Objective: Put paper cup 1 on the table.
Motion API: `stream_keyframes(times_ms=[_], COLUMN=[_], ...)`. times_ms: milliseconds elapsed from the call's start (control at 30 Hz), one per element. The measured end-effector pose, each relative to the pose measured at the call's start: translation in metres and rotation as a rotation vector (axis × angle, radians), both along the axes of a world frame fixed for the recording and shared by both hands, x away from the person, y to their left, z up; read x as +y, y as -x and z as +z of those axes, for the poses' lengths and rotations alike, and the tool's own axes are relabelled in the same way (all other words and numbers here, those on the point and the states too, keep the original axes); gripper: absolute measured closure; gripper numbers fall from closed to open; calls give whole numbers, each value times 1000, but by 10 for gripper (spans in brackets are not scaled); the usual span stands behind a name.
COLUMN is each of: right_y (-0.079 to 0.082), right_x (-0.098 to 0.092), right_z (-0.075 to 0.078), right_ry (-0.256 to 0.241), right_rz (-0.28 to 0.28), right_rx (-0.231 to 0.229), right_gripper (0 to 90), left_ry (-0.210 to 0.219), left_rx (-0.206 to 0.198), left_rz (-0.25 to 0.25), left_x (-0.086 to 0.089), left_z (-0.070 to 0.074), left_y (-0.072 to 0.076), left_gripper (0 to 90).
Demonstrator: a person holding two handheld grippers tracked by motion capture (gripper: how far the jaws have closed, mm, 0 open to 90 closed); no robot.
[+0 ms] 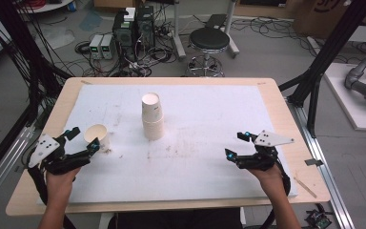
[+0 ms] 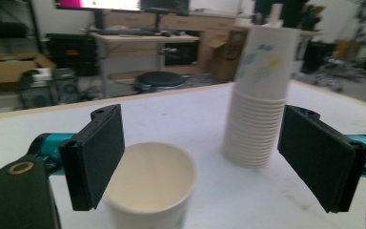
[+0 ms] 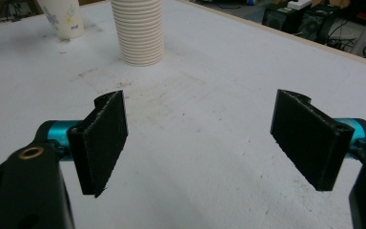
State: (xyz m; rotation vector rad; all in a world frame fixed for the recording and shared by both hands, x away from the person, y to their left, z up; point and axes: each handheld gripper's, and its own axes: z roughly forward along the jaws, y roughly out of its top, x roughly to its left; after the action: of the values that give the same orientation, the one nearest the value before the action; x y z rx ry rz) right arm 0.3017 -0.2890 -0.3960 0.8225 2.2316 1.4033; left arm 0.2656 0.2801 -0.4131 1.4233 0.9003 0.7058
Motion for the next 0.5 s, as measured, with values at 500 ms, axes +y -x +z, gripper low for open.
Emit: stream_keyframes(times_ms=[500], right_y=[3], right_x=[-10], right_z=[2], right_ry=[21], right_rz=[-78], right_rx=[-2], right_gripper=[203], left_ry=[-20], left_rx=[24], left_rz=[-232], left_x=[-61], left_z=[-6], left_y=[-17], left_gripper=[168])
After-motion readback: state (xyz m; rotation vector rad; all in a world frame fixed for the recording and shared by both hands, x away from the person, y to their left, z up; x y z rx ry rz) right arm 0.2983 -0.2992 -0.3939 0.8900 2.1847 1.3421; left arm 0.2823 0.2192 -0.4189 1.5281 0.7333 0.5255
